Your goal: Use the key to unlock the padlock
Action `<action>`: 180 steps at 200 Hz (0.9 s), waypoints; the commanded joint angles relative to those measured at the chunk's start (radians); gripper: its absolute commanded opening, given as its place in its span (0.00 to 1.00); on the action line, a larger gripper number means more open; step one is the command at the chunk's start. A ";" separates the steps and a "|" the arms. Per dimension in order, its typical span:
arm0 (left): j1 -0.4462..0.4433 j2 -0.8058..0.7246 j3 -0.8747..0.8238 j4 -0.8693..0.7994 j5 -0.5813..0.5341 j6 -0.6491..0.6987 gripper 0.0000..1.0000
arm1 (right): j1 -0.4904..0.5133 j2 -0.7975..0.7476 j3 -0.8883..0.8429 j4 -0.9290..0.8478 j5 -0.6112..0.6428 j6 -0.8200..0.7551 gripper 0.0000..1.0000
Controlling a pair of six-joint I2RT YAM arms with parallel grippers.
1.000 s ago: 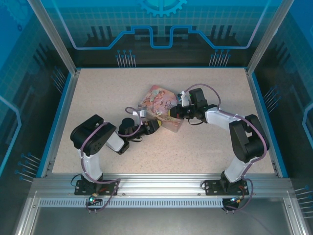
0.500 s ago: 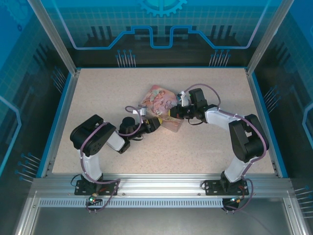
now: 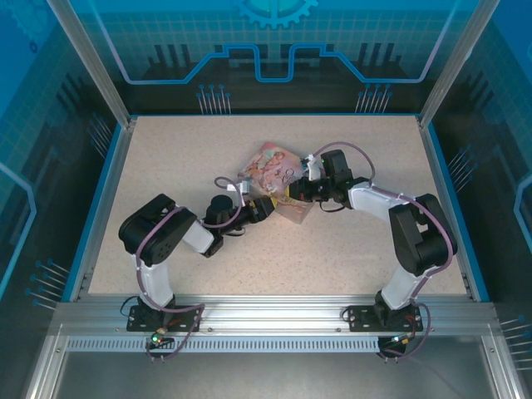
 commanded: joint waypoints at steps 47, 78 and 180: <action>-0.002 0.012 -0.020 -0.094 -0.080 -0.006 0.60 | -0.005 0.022 -0.015 -0.083 0.042 -0.016 0.00; -0.002 0.016 -0.030 -0.085 -0.093 -0.020 0.60 | -0.005 0.022 -0.014 -0.078 0.038 -0.014 0.00; 0.009 0.046 -0.042 0.008 -0.131 0.022 0.59 | -0.007 0.007 -0.024 -0.069 0.036 -0.021 0.00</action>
